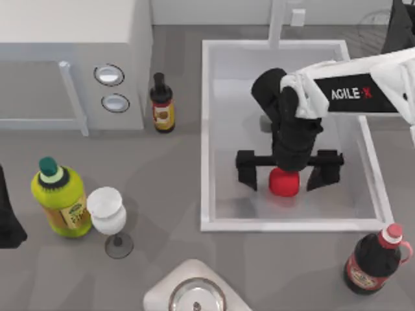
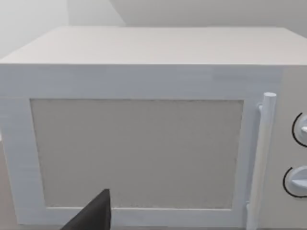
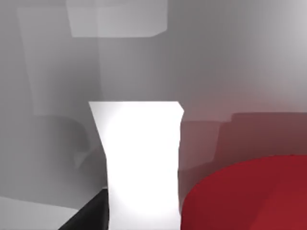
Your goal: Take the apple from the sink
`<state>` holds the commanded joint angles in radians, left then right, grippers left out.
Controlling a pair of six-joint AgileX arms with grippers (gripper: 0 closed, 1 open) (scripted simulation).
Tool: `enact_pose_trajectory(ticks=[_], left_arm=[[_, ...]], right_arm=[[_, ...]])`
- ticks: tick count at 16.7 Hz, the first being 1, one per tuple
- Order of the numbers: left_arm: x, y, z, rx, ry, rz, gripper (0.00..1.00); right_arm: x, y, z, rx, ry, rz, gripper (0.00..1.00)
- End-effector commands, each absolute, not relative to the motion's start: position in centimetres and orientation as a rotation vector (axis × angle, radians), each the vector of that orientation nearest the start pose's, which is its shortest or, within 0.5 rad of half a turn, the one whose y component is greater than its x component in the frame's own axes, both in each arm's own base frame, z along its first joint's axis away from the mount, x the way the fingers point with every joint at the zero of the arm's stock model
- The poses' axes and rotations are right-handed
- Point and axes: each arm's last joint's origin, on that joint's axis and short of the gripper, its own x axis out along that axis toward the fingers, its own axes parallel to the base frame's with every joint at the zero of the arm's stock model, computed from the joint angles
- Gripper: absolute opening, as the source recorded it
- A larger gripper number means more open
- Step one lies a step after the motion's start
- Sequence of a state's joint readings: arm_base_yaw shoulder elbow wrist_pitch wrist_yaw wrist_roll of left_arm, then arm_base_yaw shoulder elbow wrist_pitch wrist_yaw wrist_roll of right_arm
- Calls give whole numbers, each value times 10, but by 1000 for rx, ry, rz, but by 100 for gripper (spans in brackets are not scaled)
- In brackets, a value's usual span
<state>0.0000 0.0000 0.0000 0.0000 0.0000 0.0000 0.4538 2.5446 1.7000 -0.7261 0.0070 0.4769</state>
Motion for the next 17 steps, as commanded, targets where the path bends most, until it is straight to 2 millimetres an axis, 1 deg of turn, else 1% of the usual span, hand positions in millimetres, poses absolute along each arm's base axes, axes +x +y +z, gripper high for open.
enact_pose_trajectory(ticks=[10, 11, 17], left_arm=[[106, -1, 160, 0, 0, 0, 100], [106, -1, 160, 0, 0, 0, 100], [106, -1, 160, 0, 0, 0, 100]], right_arm=[[404, 202, 6, 8, 1571, -8, 2], [404, 202, 6, 8, 1571, -8, 0], [404, 202, 6, 8, 1571, -8, 0]])
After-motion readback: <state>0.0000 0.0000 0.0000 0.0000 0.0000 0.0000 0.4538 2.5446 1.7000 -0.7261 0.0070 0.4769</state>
